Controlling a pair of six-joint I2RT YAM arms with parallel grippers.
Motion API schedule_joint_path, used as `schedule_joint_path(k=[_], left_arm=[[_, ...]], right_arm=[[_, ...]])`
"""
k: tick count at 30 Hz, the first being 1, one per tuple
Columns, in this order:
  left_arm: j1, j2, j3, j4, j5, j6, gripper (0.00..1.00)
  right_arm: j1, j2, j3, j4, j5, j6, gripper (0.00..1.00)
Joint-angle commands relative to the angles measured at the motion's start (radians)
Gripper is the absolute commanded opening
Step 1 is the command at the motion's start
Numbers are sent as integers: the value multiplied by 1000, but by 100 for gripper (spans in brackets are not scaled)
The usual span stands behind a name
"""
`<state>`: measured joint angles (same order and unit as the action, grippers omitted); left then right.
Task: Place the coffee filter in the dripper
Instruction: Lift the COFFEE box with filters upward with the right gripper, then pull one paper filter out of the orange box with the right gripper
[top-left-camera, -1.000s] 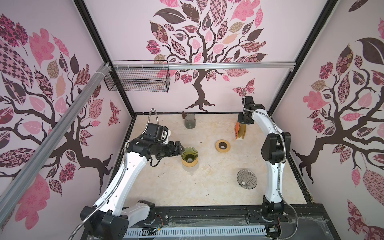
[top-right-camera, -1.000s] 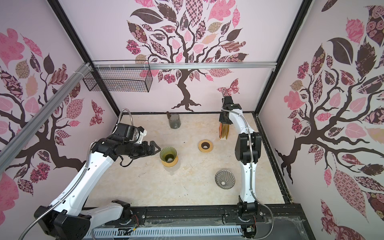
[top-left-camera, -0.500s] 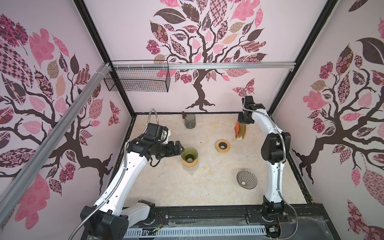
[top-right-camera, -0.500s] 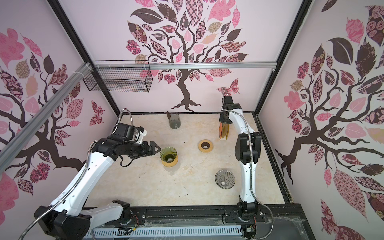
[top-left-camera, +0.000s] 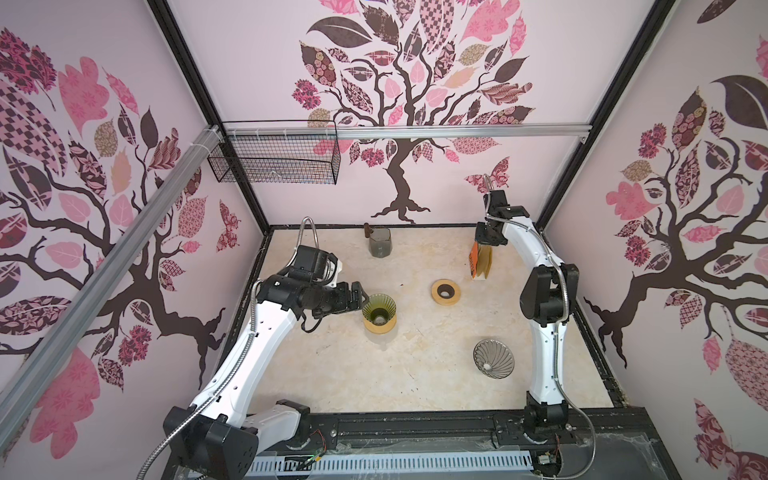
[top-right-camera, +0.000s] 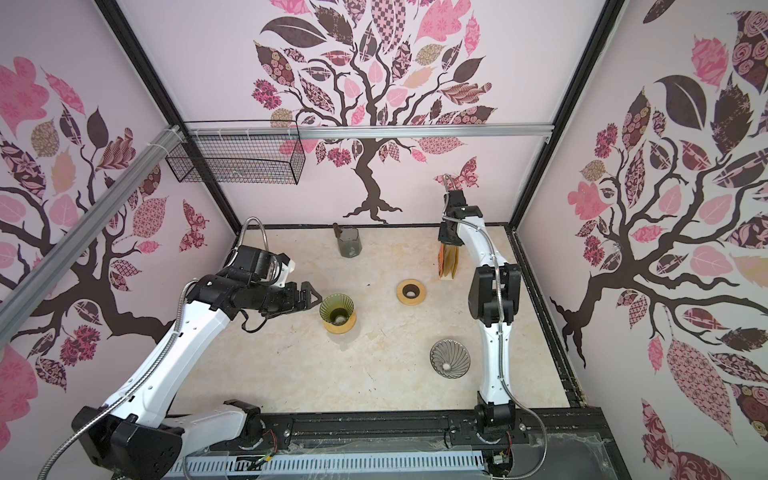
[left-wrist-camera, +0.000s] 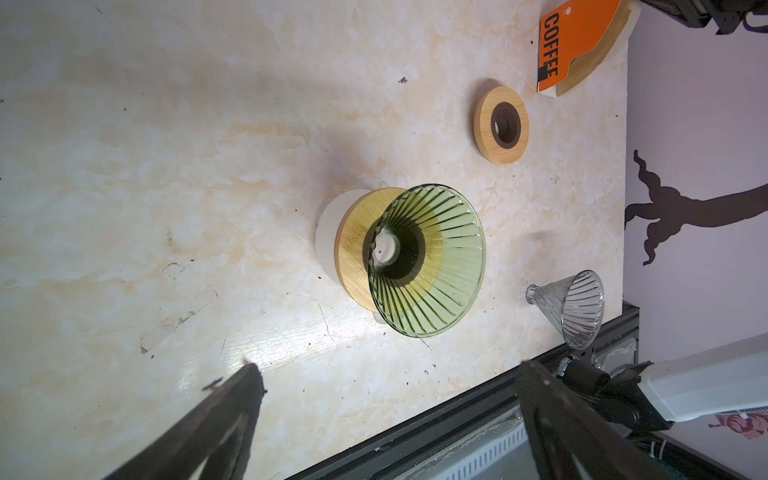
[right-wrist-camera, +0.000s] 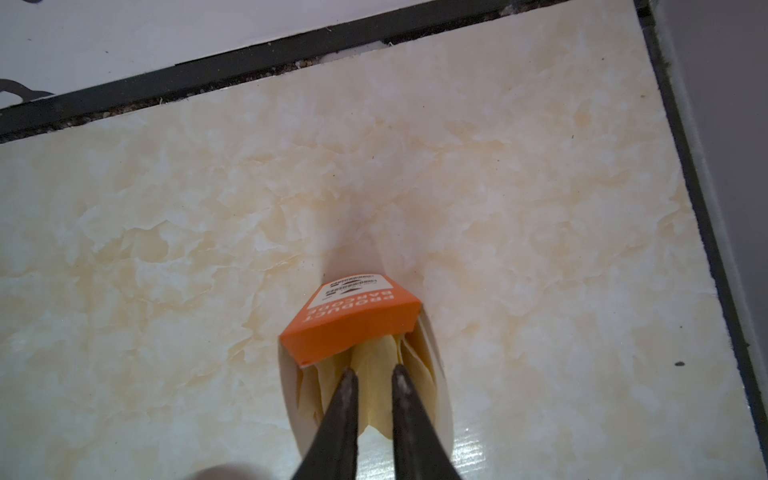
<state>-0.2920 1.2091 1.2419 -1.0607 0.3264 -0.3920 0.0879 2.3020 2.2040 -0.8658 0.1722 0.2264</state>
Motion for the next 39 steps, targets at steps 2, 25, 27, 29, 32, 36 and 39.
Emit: schedule_joint_path(k=[2,25,27,29,32,36,39], left_arm=[[4,0,17,6,10,8,98],[4,11,16,7,14,8,98],[4,12,16,7,16,8,98],[5,12,15,8,16,8,98],[4,9,15,9,15,8,98],[5,7,17,7,13,10,98],[5,4,16,8,12,10,98]], right_arm=[[-7,50,31,-26,23,-15,16],[-7,47,-24,-37,-41,12,14],[-7,35,-48,-35,-53,14,11],[-7,24,-56,-35,-62,15,9],[-7,3,-70,-40,-69,18,5],[-7,-28,-74,-68,-72,21,0],[-6,-69,-95,-80,-81,23,0]])
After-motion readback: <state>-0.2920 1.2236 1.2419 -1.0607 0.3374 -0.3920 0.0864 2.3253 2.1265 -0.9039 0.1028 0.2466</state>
